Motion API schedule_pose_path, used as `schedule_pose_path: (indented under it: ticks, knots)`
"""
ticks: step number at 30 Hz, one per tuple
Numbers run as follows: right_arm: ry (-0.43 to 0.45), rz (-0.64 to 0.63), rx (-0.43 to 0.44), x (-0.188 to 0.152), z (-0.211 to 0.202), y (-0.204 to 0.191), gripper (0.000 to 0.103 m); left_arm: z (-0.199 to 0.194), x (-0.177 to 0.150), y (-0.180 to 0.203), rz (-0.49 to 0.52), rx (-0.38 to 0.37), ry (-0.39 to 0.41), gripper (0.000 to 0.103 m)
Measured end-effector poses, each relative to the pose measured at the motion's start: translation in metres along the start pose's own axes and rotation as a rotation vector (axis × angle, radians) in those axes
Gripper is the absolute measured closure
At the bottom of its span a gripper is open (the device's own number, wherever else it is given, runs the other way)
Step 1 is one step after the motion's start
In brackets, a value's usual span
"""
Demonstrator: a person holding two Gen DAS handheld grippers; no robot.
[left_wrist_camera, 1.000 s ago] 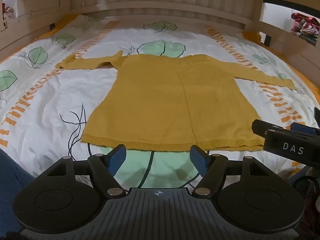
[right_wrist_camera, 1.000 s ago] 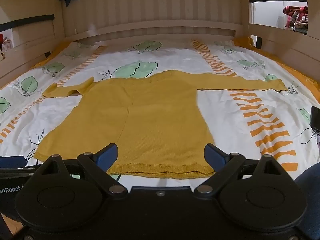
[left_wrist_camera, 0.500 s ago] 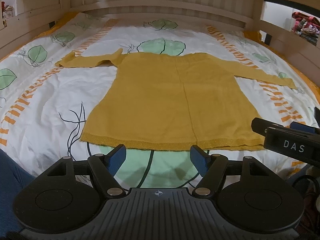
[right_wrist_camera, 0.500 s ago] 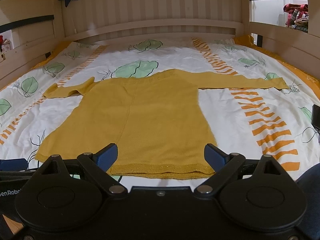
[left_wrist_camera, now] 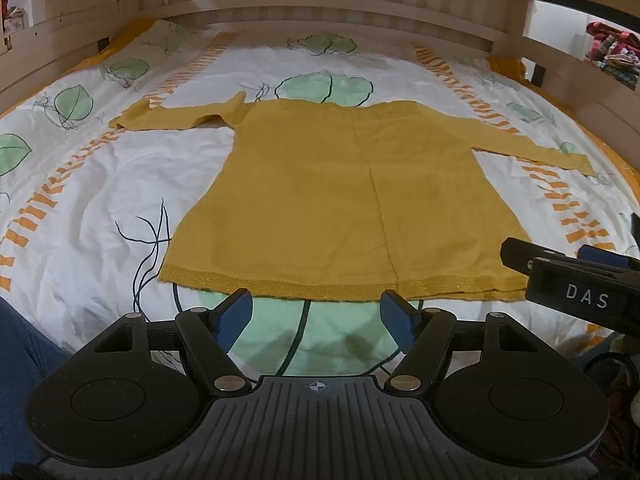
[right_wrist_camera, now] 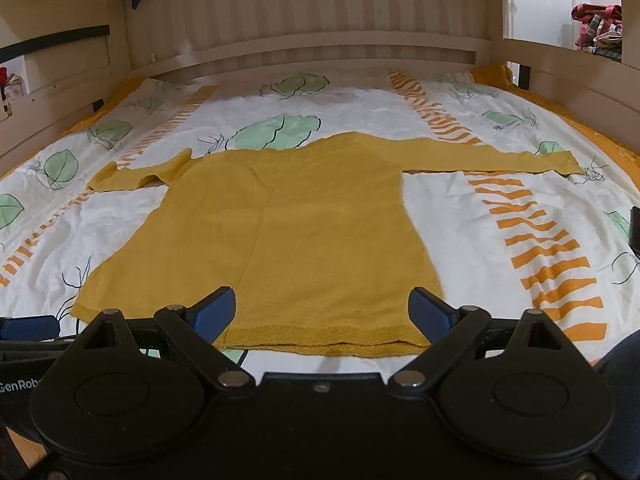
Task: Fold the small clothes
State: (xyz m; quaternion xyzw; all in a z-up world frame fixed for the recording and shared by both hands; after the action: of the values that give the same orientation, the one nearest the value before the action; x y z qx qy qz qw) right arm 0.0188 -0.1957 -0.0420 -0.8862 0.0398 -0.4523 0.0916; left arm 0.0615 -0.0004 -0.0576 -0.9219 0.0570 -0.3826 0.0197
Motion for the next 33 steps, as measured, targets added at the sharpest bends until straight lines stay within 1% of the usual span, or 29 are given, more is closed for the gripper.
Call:
schedule_pose_path:
  ticks: [9,21,27,31,33]
  knots:
    - [-0.035,0.0,0.005,-0.003,0.014,-0.001,0.009,0.016,-0.001,-0.003,-0.006,-0.001,-0.034,0.034]
    - [-0.108,-0.014,-0.006,-0.007,0.049,-0.003,0.009,0.05,0.005,-0.01,-0.008,-0.008,-0.091,0.034]
    - [-0.14,-0.02,-0.005,0.001,0.07,-0.003,0.008,0.068,0.024,-0.017,0.009,-0.016,-0.093,0.034]
    - [-0.156,0.006,0.007,0.018,0.087,0.002,0.007,0.081,0.048,-0.024,0.022,-0.015,-0.068,0.034]
    - [-0.159,0.02,0.012,0.03,0.097,0.006,0.005,0.09,0.063,-0.028,0.027,-0.008,-0.057,0.034]
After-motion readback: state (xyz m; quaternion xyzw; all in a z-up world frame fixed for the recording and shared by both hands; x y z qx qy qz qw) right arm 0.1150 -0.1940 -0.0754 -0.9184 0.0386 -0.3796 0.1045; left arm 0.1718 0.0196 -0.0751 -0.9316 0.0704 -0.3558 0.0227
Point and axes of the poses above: each gripper's, at about its wrist camera, not at the fingertips, and z roughly the way its jaws point, y to its right, x to its top, the point moved 7 cm from there along z, roughly the way its jaws point, and after that the axes turned 9 degrees about z, right-handed, at the moved point
